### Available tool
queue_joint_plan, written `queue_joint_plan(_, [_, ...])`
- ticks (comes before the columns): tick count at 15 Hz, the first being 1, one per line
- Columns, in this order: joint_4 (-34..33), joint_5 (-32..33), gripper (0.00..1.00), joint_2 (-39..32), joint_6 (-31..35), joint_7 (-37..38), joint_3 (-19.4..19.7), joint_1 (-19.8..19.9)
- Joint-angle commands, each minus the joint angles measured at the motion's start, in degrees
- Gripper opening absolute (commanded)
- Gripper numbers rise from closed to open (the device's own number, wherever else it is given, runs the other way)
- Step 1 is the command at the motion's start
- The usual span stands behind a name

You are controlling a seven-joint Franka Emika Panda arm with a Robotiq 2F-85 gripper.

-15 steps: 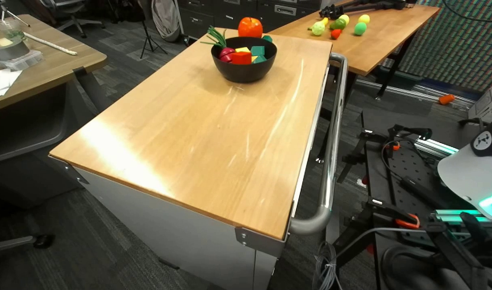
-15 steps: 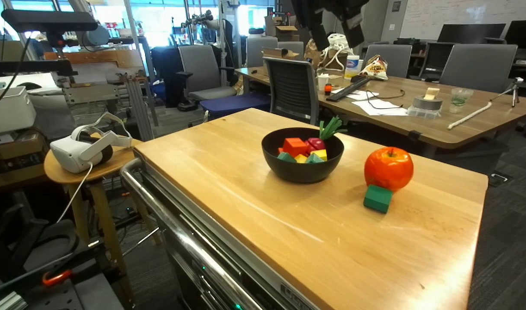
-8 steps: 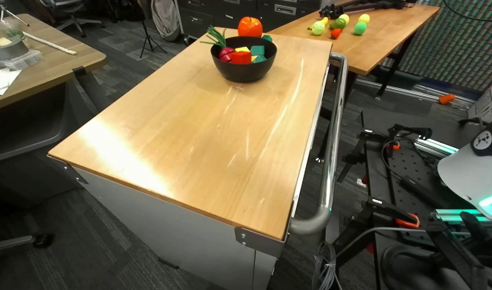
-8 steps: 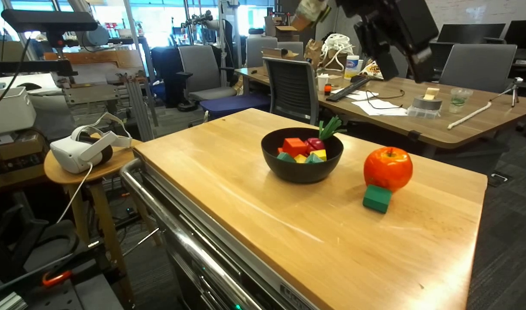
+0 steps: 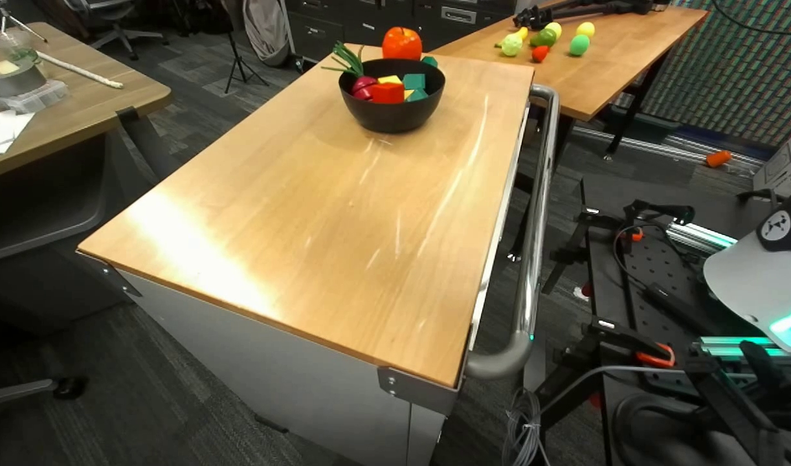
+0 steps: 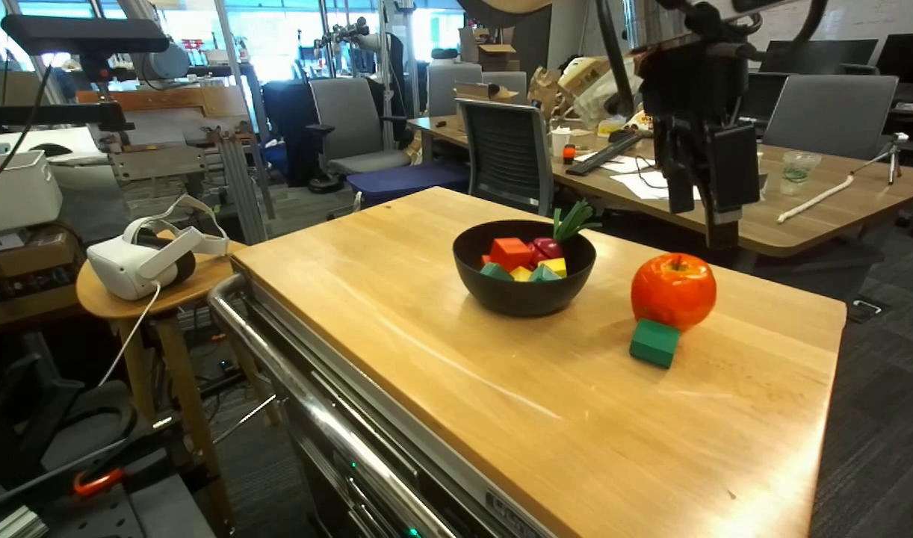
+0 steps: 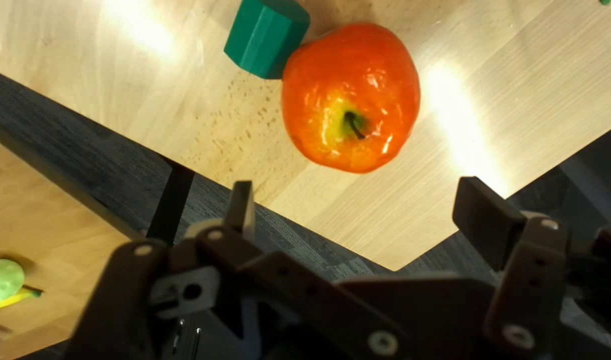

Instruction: Put all the blocks and the beetroot in the bowl then move the apple to the left

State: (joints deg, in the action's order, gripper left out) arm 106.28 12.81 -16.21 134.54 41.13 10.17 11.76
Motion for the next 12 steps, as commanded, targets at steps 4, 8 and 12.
queue_joint_plan(4, [-0.19,-0.5,1.0,-0.66,-0.15,-0.97,2.1,-2.43])
queue_joint_plan(8, [-1.88,0.12,1.0,-3.03,-0.63,1.59,2.9,-3.31])
queue_joint_plan(12, [-3.83,-0.77,1.0,-5.97,-2.78,2.08,3.29,-4.0])
